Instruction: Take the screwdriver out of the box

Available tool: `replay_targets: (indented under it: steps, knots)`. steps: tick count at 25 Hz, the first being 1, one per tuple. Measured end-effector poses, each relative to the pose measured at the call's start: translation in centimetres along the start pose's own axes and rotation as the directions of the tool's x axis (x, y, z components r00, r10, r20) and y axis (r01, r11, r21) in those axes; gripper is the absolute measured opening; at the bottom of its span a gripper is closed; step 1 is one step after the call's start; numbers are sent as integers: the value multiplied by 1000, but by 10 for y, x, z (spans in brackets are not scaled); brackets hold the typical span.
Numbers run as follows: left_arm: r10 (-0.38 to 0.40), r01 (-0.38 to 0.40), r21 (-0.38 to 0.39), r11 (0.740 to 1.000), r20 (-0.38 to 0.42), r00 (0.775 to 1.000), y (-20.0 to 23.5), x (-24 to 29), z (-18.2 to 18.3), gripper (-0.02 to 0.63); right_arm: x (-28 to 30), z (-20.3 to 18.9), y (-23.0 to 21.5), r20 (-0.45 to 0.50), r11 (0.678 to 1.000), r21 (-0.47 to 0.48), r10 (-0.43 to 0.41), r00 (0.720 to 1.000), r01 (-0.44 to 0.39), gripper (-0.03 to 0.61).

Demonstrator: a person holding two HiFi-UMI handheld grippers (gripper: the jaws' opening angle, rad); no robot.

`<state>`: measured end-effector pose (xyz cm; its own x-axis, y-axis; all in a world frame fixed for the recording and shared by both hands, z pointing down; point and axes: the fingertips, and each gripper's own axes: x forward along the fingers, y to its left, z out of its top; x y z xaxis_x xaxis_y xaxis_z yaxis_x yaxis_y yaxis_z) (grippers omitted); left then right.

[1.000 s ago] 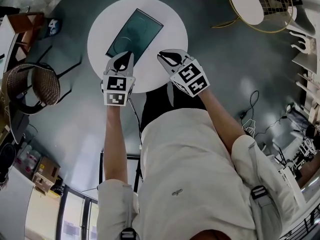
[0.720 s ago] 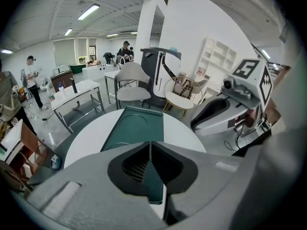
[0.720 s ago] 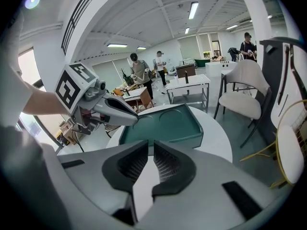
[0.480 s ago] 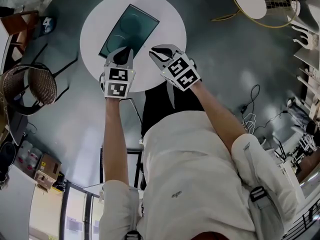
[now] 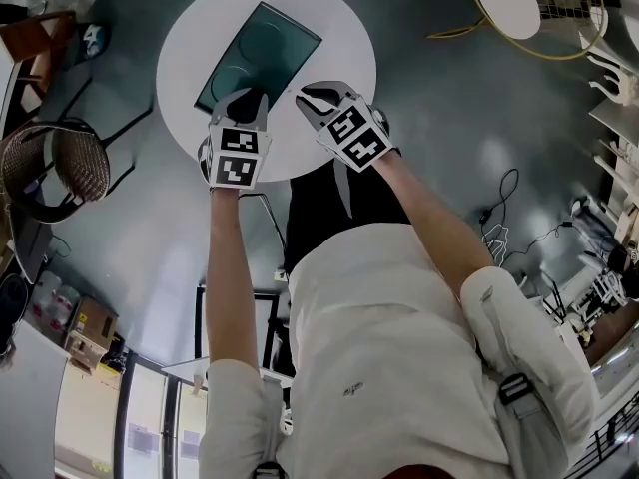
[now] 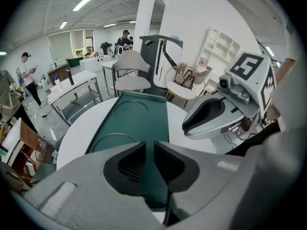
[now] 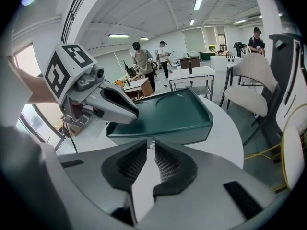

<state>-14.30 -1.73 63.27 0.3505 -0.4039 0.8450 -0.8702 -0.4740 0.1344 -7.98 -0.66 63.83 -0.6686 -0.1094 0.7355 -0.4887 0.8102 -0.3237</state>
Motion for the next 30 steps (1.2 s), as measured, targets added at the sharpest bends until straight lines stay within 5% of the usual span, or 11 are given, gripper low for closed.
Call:
replay_targets:
  steps: [30]
  knots:
    - [32,-32,-2,999,-48,998,7,21,14,43,47,-16,-3,-76,996,-93,-2,997,-5,103]
